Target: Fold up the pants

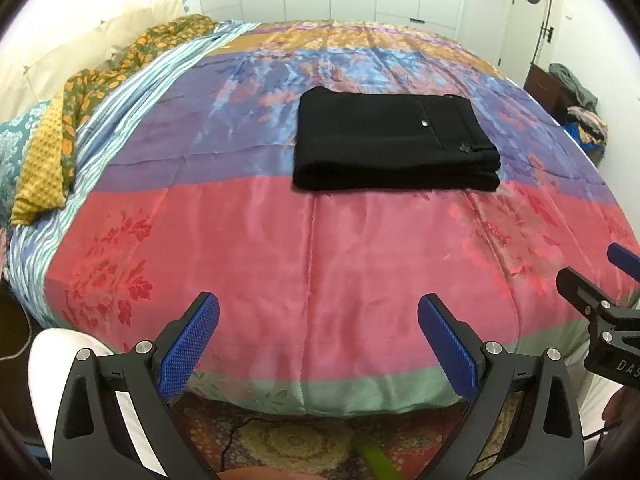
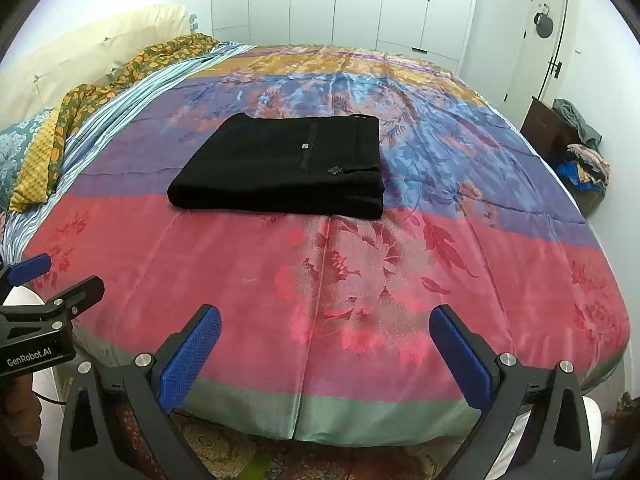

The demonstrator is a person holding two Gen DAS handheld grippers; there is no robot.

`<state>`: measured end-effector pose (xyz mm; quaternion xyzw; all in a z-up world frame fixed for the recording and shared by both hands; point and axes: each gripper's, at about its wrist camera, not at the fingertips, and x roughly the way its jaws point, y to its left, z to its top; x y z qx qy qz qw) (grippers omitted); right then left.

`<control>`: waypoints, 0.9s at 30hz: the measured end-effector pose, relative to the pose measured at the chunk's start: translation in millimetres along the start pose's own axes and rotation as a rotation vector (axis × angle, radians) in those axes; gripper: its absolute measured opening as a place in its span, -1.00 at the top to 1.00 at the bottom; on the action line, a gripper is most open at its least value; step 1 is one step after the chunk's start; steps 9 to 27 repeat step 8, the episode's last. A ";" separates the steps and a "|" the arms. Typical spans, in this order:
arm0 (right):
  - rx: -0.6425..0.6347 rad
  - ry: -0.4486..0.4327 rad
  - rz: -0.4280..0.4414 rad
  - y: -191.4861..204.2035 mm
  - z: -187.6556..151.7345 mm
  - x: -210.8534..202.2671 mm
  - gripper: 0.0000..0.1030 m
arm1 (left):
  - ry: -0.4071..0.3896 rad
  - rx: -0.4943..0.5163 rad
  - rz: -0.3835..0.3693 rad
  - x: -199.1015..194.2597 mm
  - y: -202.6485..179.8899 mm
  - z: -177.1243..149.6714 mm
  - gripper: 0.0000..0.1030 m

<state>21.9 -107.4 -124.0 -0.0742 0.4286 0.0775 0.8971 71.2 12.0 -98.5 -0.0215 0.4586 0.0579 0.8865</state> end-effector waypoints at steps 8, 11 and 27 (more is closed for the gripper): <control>-0.001 -0.005 -0.001 0.2 -0.9 -0.2 -1.00 | -0.022 -0.003 0.002 -6.9 -0.1 -0.1 -0.94; -0.001 -0.005 -0.001 0.2 -0.9 -0.2 -1.00 | -0.022 -0.003 0.002 -6.9 -0.1 -0.1 -0.94; -0.001 -0.005 -0.001 0.2 -0.9 -0.2 -1.00 | -0.022 -0.003 0.002 -6.9 -0.1 -0.1 -0.94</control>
